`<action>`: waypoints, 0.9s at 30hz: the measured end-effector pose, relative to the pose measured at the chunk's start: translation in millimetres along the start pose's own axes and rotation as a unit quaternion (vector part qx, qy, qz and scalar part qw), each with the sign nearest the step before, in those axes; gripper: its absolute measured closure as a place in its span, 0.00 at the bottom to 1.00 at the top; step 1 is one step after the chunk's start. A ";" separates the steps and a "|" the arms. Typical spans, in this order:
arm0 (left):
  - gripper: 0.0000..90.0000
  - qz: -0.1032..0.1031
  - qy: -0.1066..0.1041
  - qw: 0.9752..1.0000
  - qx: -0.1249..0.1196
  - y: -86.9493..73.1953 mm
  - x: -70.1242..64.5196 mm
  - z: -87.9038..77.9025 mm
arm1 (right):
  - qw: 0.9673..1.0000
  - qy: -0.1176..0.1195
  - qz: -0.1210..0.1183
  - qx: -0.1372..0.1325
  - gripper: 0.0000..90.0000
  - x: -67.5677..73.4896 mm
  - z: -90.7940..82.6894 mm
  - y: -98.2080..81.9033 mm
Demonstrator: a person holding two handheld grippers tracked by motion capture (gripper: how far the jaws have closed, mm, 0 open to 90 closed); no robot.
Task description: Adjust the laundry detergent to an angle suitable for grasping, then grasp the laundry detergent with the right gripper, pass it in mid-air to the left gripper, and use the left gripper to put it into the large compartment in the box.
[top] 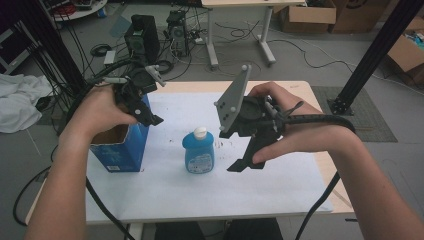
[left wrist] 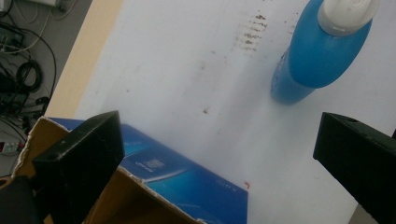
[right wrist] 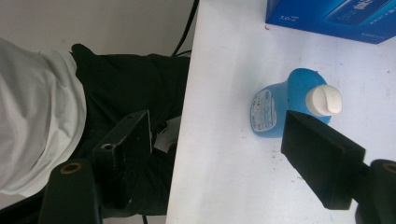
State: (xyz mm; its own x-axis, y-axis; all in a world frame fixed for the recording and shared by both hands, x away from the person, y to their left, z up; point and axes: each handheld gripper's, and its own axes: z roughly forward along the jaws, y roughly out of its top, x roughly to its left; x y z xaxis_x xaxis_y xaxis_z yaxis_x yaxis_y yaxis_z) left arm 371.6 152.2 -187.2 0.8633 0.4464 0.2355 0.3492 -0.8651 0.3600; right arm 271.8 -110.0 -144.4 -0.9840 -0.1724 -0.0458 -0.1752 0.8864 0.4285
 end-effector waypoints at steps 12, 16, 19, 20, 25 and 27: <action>0.00 0.004 -0.004 1.000 0.010 5.3 -1.2 -2.3 | 1.000 0.004 -0.002 0.004 0.27 0.1 2.7 1.7; 0.00 0.005 -0.009 1.000 0.007 6.7 -2.0 -0.1 | 1.000 0.003 -0.001 0.004 0.27 -0.1 2.1 2.0; 0.00 0.006 -0.009 1.000 0.004 7.0 -2.5 1.0 | 1.000 0.003 -0.001 0.003 0.27 -0.2 1.8 1.0; 0.00 0.006 -0.010 1.000 0.003 7.0 -2.5 1.3 | 1.000 0.003 0.000 0.002 0.27 -0.4 1.5 0.0; 0.00 0.007 -0.012 1.000 0.004 7.1 -3.5 1.0 | 1.000 0.000 0.005 -0.006 0.27 -2.8 -1.0 -5.4; 0.00 0.008 -0.012 1.000 0.003 7.7 -4.5 0.5 | 1.000 -0.001 0.008 -0.010 0.26 -4.6 -2.4 -8.6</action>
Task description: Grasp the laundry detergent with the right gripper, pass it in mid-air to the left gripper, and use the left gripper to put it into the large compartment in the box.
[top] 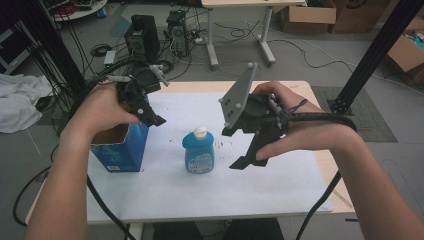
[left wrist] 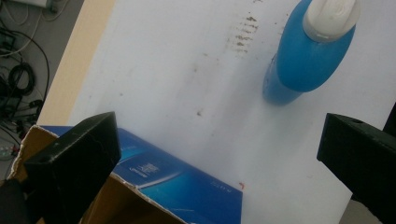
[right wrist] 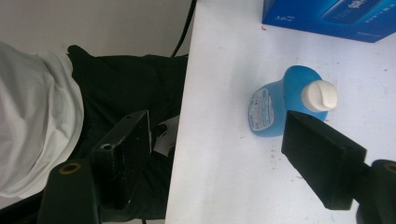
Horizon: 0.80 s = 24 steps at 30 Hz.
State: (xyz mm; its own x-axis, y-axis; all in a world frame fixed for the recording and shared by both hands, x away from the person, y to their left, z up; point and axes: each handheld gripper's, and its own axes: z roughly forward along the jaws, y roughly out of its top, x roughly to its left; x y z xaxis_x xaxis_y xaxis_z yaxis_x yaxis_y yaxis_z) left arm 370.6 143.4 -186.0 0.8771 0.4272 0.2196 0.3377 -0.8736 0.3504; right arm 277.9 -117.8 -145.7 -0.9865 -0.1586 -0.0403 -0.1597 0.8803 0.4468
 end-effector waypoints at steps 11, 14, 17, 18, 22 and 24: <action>0.00 0.010 -0.006 1.000 0.000 2.7 -4.6 -0.5 | 0.999 -0.009 0.024 -0.023 0.26 -14.0 -6.1 -22.1; 0.00 0.012 -0.007 1.000 0.002 2.9 -5.9 0.3 | 0.999 -0.012 0.030 -0.033 0.25 -19.7 -6.3 -30.1; 0.00 0.014 -0.007 1.000 0.001 3.3 -6.8 -0.3 | 0.998 -0.016 0.037 -0.045 0.25 -25.9 -5.6 -38.7; 0.00 0.014 -0.008 1.000 0.001 3.5 -6.9 -0.6 | 0.998 -0.016 0.039 -0.049 0.25 -27.8 -5.1 -41.3; 0.00 0.016 -0.008 1.000 0.003 4.0 -6.8 -2.5 | 0.997 -0.021 0.050 -0.059 0.24 -35.2 -2.9 -51.1; 0.00 0.015 -0.009 1.000 0.002 4.0 -7.1 -3.2 | 0.996 -0.023 0.055 -0.065 0.24 -38.3 -1.7 -55.5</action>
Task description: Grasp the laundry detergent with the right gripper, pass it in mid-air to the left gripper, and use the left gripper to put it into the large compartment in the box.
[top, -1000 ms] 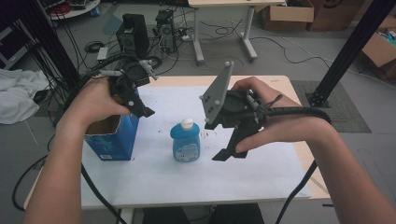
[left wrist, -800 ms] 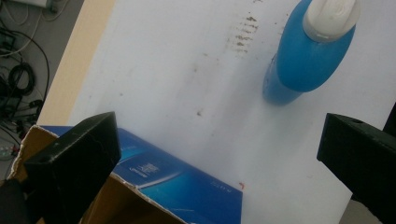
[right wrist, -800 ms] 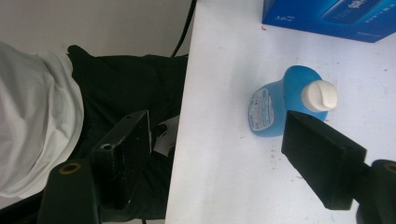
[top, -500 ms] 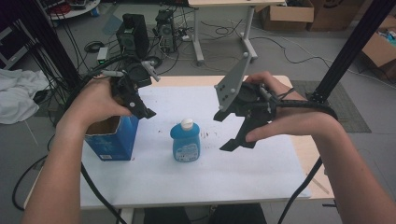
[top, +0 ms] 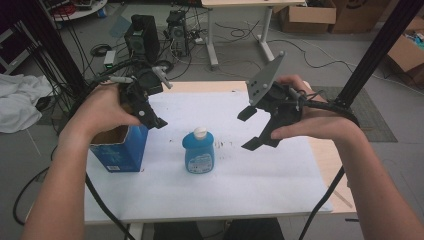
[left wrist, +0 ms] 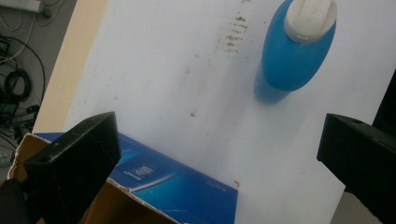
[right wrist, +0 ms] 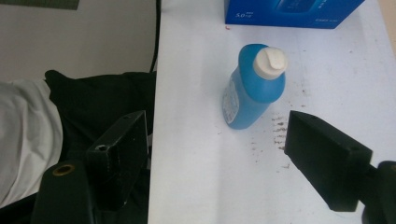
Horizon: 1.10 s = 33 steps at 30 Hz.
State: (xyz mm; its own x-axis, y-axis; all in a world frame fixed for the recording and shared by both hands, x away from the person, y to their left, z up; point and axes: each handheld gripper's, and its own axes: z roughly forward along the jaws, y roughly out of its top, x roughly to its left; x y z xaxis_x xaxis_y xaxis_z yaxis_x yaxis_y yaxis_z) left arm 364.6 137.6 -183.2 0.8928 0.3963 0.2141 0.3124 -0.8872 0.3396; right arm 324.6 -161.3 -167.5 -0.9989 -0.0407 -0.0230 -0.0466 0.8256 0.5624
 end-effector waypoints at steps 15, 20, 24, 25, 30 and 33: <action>0.00 0.006 -0.006 1.000 0.003 2.0 -0.8 4.8 | 0.999 -0.003 0.028 -0.031 0.23 -28.3 20.0 -31.5; 0.00 0.007 -0.007 1.000 0.001 1.6 -0.5 6.4 | 0.998 0.002 0.036 -0.042 0.23 -38.8 31.3 -41.7; 0.00 0.007 -0.009 1.000 0.003 1.3 -0.7 7.7 | 0.998 0.005 0.042 -0.048 0.23 -46.5 41.2 -48.0; 0.00 0.007 -0.009 1.000 0.004 1.1 -0.5 8.0 | 0.998 0.006 0.044 -0.049 0.23 -48.2 43.6 -49.2; 0.00 0.008 -0.010 1.000 0.006 0.5 -0.8 8.0 | 0.998 0.007 0.046 -0.051 0.23 -54.3 54.7 -52.2; 0.00 0.008 -0.010 1.000 0.006 0.4 -1.1 7.2 | 0.998 0.008 0.046 -0.053 0.23 -56.4 61.5 -53.0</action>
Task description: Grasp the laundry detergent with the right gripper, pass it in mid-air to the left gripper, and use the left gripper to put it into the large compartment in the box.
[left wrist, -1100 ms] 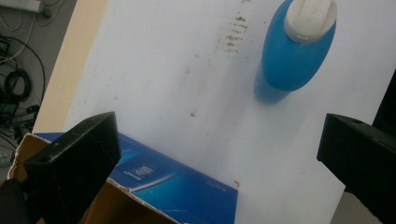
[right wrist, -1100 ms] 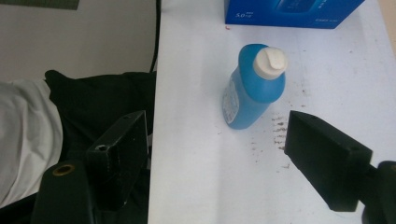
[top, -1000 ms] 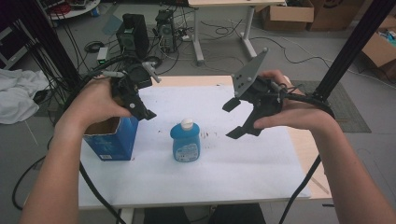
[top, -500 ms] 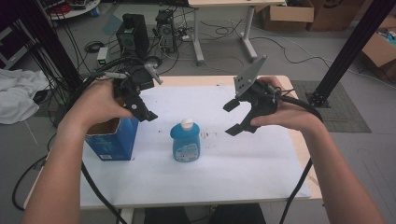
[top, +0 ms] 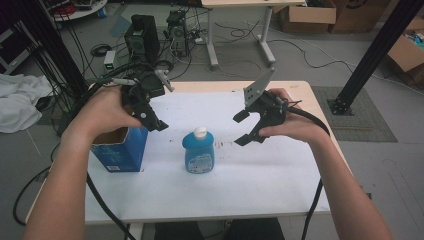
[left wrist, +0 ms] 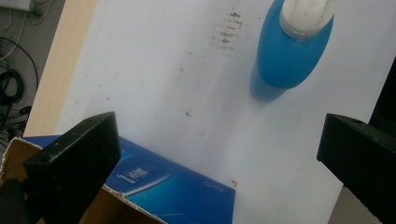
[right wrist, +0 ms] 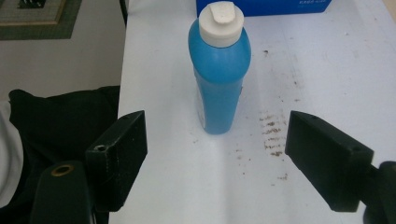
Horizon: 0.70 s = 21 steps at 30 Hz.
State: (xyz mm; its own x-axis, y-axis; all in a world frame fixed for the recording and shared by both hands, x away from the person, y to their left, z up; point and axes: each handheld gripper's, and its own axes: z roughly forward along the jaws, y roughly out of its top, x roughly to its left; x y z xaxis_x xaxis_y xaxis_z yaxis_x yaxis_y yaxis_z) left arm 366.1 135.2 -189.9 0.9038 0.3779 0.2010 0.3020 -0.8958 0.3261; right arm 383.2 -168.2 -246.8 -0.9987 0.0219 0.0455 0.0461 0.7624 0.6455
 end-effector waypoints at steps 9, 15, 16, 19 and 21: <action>0.00 0.000 0.001 1.000 0.000 -1.7 -2.1 -2.4 | 1.000 0.006 0.004 0.002 0.23 -7.0 20.8 -4.1; 0.00 0.001 0.000 1.000 0.002 -1.4 -3.6 -2.9 | 1.000 0.009 0.003 0.003 0.23 -10.5 34.7 -5.8; 0.00 0.002 0.000 1.000 0.002 -1.2 -3.8 -3.0 | 1.000 0.010 0.004 0.003 0.23 -11.3 37.1 -6.1; 0.00 0.003 -0.001 1.000 0.002 -0.8 -4.0 -3.4 | 1.000 0.013 0.005 0.003 0.23 -13.2 43.9 -6.7; 0.00 0.004 -0.001 1.000 0.002 -0.8 -4.1 -3.3 | 1.000 0.014 0.006 0.002 0.23 -14.1 47.4 -6.8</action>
State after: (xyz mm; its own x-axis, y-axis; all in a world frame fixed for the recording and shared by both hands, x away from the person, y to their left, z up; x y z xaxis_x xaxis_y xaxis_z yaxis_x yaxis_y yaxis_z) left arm 361.1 135.2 -187.9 0.9065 0.3707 0.2023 0.2960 -0.8994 0.3216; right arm 396.0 -143.0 -288.0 -0.9972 0.0123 0.0743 0.0573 0.7644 0.6422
